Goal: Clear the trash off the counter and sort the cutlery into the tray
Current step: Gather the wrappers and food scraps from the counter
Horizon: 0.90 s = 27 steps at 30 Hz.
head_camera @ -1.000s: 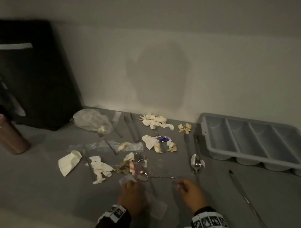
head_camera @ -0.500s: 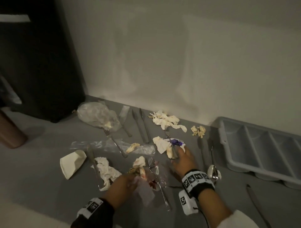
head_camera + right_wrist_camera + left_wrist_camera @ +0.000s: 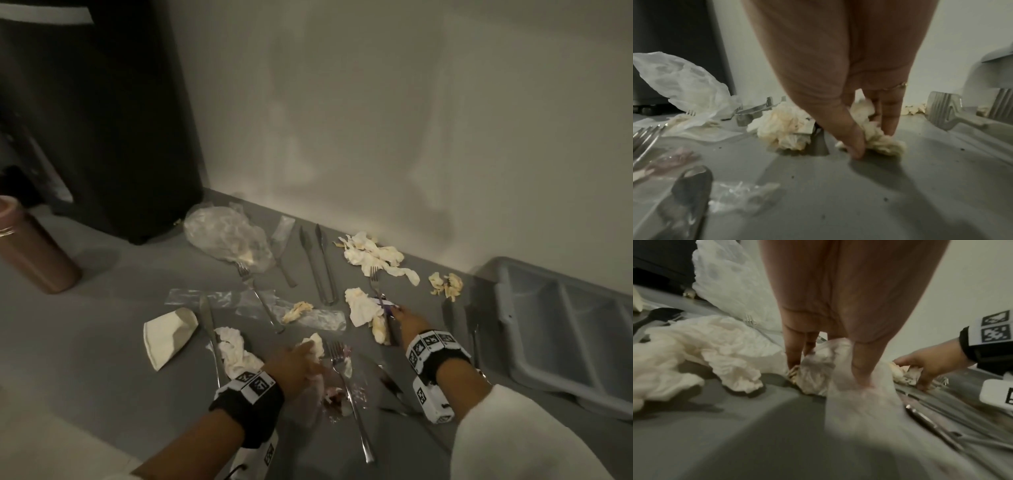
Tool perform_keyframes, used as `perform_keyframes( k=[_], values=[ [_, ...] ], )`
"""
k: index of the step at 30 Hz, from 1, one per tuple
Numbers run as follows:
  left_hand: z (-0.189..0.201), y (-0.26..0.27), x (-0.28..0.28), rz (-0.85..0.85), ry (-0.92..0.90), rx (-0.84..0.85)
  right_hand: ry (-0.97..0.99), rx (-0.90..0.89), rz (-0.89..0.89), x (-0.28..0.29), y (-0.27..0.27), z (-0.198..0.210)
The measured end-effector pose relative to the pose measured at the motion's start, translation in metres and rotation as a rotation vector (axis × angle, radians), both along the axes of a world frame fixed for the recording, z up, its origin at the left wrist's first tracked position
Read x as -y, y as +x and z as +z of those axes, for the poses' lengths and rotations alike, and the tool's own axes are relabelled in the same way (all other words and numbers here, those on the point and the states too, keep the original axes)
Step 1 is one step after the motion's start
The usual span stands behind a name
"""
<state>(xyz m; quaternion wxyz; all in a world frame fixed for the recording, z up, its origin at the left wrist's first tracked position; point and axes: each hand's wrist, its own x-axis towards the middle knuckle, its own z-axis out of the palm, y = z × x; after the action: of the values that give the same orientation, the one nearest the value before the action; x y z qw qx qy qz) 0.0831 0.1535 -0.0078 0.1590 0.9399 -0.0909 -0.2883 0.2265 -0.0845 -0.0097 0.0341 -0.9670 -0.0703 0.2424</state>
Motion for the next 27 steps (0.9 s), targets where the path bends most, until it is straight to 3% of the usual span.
perform_keyframes(
  k=[4, 7, 14, 19, 24, 27],
  values=[
    [-0.007, 0.006, -0.002, 0.023, 0.018, 0.102, -0.007, 0.034, -0.129, 0.013, -0.007, 0.001],
    [-0.014, 0.009, 0.0, 0.154, -0.035, 0.186, -0.03, -0.097, -0.248, 0.025, -0.015, 0.01],
    [-0.01, 0.01, -0.012, 0.411, -0.199, 0.229, -0.098, 0.005, -0.293, 0.058, -0.044, 0.038],
    [0.001, 0.003, -0.025, 0.624, -0.431, 0.27, -0.037, -0.111, -0.246, 0.057, -0.051, 0.084],
    [0.019, -0.013, -0.043, 0.709, -0.499, 0.405, 0.245, -0.183, -0.17, 0.03, -0.055, 0.124],
    [0.024, -0.027, -0.058, 0.809, -0.584, 0.481, 0.438, -0.044, -0.135, 0.002, -0.047, 0.118]
  ],
)
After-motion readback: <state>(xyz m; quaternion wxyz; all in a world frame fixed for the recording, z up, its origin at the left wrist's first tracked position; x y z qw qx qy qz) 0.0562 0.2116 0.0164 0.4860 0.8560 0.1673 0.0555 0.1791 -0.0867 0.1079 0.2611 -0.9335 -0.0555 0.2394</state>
